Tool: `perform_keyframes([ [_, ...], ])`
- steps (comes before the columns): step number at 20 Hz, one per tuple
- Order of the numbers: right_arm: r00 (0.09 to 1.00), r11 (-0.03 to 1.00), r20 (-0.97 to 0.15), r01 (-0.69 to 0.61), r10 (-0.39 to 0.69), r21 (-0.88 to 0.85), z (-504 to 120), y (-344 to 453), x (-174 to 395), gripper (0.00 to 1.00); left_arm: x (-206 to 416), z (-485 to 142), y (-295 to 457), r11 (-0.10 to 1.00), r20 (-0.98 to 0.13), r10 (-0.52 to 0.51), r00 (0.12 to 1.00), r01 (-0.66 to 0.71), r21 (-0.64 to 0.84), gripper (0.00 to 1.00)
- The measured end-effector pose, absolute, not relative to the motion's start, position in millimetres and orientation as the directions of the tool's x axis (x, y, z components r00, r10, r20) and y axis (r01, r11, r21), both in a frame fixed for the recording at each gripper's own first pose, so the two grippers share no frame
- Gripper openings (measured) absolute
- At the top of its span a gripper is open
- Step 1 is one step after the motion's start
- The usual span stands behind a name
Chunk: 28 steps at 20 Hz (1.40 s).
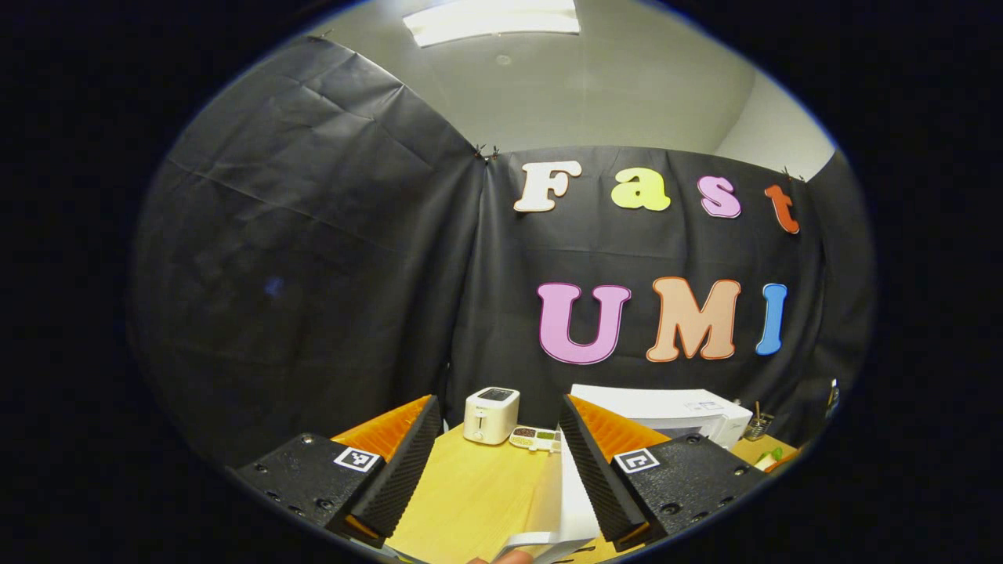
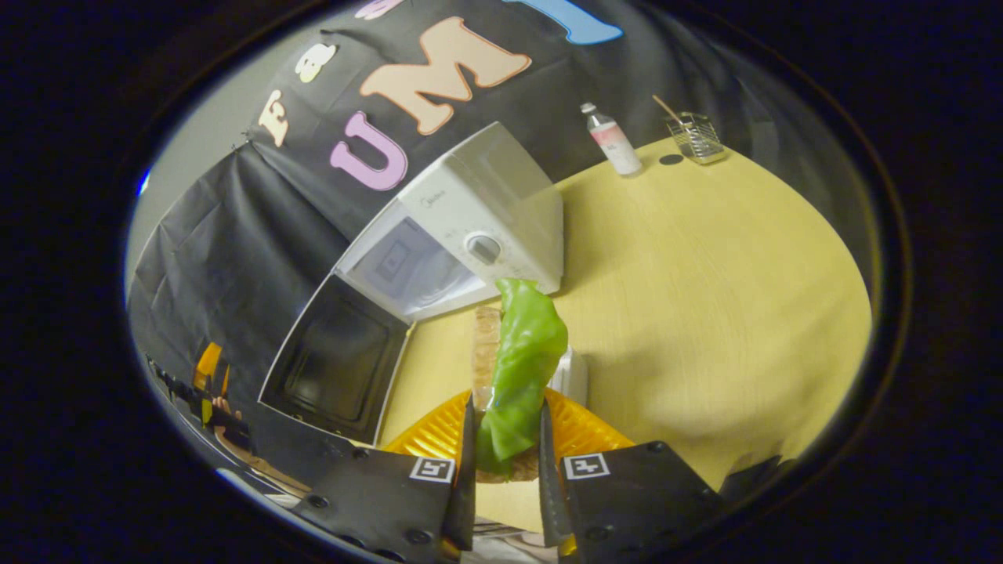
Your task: Open the microwave oven with the left hand, put the food in, and close the microwave oven.
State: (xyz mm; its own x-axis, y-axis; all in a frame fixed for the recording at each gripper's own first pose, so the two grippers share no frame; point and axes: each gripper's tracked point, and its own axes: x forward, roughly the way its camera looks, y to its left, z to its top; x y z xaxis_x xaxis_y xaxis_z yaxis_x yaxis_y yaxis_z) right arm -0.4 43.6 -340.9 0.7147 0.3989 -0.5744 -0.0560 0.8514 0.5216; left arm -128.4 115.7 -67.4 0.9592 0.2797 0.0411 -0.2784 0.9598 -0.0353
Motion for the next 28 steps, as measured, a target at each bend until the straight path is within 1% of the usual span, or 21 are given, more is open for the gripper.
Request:
perform_keyframes([
  [1,0.723,0.835,-0.546,-0.075,0.422,0.546,-334,55,-3,0.36,-129,-66,118,0.959,0.045,0.282,0.958,-0.28,-0.033,0.93],
  [2,0.725,0.814,-0.519,-0.097,0.452,0.573,-328,68,-5,0.36,-130,-67,120,0.958,0.049,0.285,0.957,-0.284,-0.031,0.88],
  [3,0.725,0.79,-0.491,-0.12,0.484,0.602,-321,82,-8,0.36,-130,-65,121,0.958,0.053,0.288,0.956,-0.286,-0.029,0.93],
  [6,0.743,0.722,-0.39,-0.177,0.544,0.669,-301,121,-6,0.36,-133,-65,126,0.952,0.061,0.305,0.95,-0.305,-0.019,0.93],
  [7,0.756,0.704,-0.357,-0.187,0.549,0.685,-296,132,-3,0.29,-133,-65,126,0.951,0.064,0.308,0.949,-0.307,-0.015,0.88],
  [8,0.771,0.69,-0.329,-0.19,0.546,0.699,-293,142,2,0.28,-134,-65,126,0.952,0.067,0.307,0.949,-0.307,-0.012,0.93],
  [9,0.788,0.68,-0.306,-0.186,0.535,0.709,-293,153,9,0.28,-134,-65,125,0.953,0.068,0.303,0.95,-0.303,-0.013,0.93],
  [10,0.806,0.681,-0.293,-0.176,0.514,0.711,-294,162,18,0.28,-133,-66,124,0.955,0.066,0.298,0.952,-0.297,-0.017,0.88],
  [11,0.826,0.687,-0.285,-0.159,0.486,0.709,-299,169,25,0.36,-133,-67,123,0.956,0.065,0.292,0.954,-0.292,-0.021,0.88],
  [12,0.843,0.693,-0.28,-0.142,0.459,0.707,-304,178,35,0.28,-133,-68,123,0.957,0.065,0.289,0.955,-0.288,-0.021,0.88],
  [13,0.859,0.698,-0.278,-0.121,0.431,0.706,-309,186,43,0.28,-132,-68,124,0.957,0.065,0.289,0.955,-0.288,-0.021,0.88],
  [14,0.87,0.698,-0.274,-0.106,0.41,0.708,-314,196,52,0.28,-132,-69,125,0.958,0.065,0.288,0.956,-0.287,-0.022,0.93],
  [15,0.88,0.696,-0.269,-0.093,0.392,0.712,-317,206,59,0.28,-132,-69,126,0.958,0.066,0.287,0.956,-0.286,-0.025,0.93],
  [16,0.887,0.694,-0.266,-0.081,0.377,0.715,-321,216,68,0.36,-133,-70,127,0.958,0.065,0.285,0.956,-0.284,-0.025,0.93],
  [19,0.913,0.703,-0.251,-0.053,0.322,0.71,-325,240,94,0.36,-133,-72,130,0.958,0.064,0.288,0.956,-0.286,-0.027,0.93],
  [21,0.932,0.727,-0.239,-0.036,0.272,0.686,-326,253,114,0.36,-135,-74,131,0.957,0.063,0.289,0.955,-0.287,-0.028,0.93],
  [23,0.942,0.733,-0.216,-0.044,0.256,0.679,-326,273,137,0.36,-136,-77,133,0.957,0.06,0.29,0.955,-0.288,-0.031,0.93],
  [25,0.944,0.729,-0.225,-0.025,0.243,0.684,-334,290,156,0.36,-140,-80,137,0.954,0.056,0.298,0.953,-0.296,-0.032,0.93],
  [26,0.945,0.727,-0.23,-0.013,0.234,0.686,-338,296,167,0.36,-142,-82,141,0.952,0.053,0.304,0.951,-0.303,-0.035,0.88],
  [27,0.947,0.725,-0.234,0.001,0.222,0.689,-343,301,178,0.36,-143,-83,145,0.95,0.052,0.31,0.949,-0.308,-0.04,0.98],
  [28,0.951,0.724,-0.233,0.015,0.203,0.69,-346,302,190,0.36,-146,-84,148,0.948,0.049,0.316,0.947,-0.315,-0.041,0.98],
])
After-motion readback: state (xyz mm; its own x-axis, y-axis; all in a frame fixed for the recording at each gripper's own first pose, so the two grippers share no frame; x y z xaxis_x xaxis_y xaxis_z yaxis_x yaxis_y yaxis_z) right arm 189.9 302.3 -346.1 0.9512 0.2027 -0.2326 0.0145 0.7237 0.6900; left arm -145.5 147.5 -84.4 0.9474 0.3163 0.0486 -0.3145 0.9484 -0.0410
